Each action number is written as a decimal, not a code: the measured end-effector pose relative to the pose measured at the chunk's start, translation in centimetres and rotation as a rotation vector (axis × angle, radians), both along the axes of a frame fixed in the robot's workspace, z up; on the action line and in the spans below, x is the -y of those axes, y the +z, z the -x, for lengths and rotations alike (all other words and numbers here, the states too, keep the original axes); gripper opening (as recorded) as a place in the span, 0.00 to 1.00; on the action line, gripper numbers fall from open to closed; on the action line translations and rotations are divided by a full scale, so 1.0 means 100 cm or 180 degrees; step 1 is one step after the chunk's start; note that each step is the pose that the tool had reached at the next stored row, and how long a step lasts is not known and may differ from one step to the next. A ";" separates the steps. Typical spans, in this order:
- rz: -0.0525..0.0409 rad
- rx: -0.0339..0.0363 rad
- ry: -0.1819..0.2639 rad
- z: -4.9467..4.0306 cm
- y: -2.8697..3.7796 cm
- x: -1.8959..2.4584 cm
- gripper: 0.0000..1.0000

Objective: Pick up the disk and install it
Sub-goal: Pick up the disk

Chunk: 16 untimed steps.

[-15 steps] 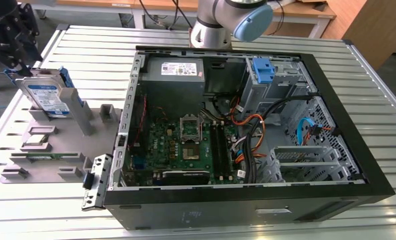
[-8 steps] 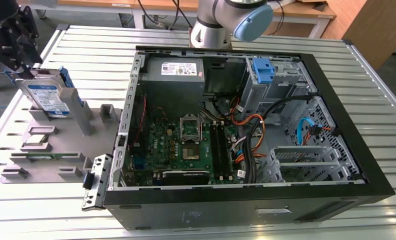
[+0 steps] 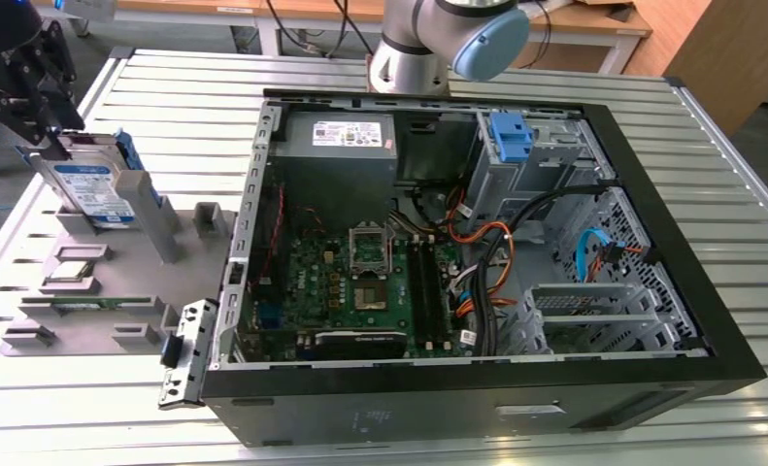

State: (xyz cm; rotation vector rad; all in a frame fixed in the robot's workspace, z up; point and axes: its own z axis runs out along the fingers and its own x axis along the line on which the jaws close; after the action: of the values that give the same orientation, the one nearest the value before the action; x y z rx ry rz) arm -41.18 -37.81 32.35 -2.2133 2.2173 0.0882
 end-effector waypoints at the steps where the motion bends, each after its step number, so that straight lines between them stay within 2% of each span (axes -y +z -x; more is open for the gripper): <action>1: 0.0000 0.0000 0.0000 0.0000 -0.0001 0.0000 0.53; 10: -0.0016 0.0001 0.0000 0.0000 -0.0021 -0.0035 0.53; 16: -0.0016 0.0001 0.0000 0.0000 -0.0072 -0.0053 0.53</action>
State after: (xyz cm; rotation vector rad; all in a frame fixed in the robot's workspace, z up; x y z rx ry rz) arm -41.18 -37.28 31.63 -2.2107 2.2143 0.0935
